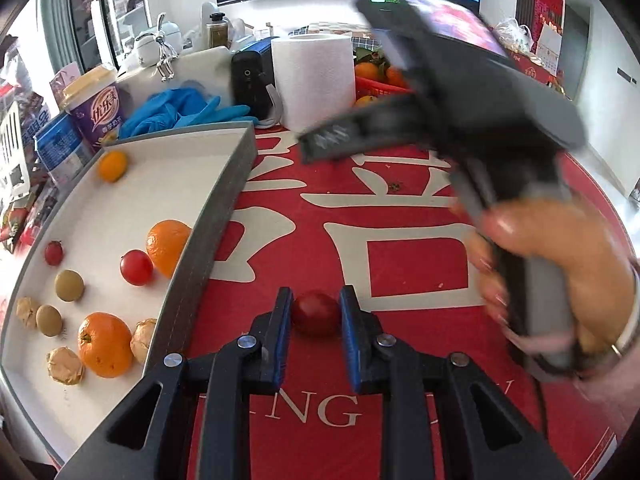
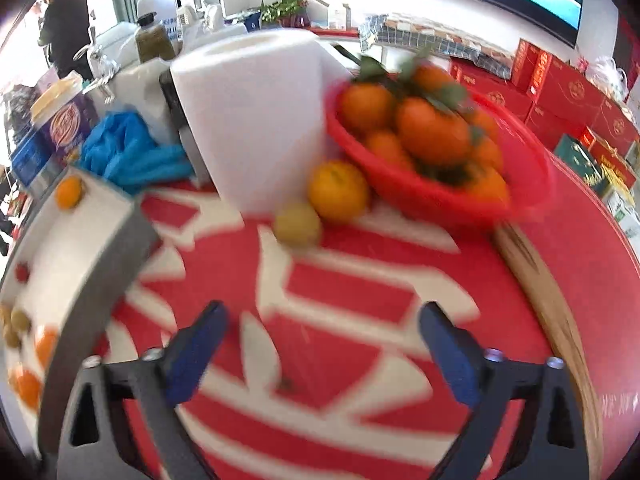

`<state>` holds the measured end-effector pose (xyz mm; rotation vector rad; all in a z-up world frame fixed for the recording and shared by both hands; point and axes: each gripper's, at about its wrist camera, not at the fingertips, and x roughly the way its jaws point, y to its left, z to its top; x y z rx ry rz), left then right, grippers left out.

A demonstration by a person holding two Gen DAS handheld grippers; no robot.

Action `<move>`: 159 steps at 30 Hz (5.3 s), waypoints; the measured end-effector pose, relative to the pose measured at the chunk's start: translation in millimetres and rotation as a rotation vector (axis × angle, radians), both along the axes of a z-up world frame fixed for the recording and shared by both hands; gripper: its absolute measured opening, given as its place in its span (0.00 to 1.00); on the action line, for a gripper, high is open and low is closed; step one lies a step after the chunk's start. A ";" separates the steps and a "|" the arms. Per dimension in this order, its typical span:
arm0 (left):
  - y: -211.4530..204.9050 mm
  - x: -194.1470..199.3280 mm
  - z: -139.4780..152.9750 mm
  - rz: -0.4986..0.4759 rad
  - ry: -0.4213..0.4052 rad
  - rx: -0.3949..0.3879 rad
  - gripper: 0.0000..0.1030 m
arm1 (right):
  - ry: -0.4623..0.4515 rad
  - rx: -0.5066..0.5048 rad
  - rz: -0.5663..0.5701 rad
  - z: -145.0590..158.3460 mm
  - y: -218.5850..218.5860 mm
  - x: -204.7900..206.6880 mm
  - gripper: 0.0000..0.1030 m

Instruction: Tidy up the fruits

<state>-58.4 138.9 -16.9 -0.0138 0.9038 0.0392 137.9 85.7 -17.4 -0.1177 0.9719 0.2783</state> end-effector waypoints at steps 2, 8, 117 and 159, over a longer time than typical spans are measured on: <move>-1.8 -1.2 0.0 0.000 -0.006 0.009 0.26 | -0.006 0.005 -0.016 -0.8 6.2 8.3 0.89; -3.0 -1.8 -0.3 0.003 -0.010 0.009 0.26 | -0.035 0.005 -0.055 2.9 6.9 12.2 0.35; -1.6 32.7 -5.4 0.012 0.039 0.006 0.99 | -0.014 -0.026 -0.200 -1.4 -113.4 -100.0 0.99; -4.5 33.5 -7.0 0.024 0.047 -0.009 1.00 | -0.018 -0.031 -0.237 -1.2 -119.3 -98.7 0.99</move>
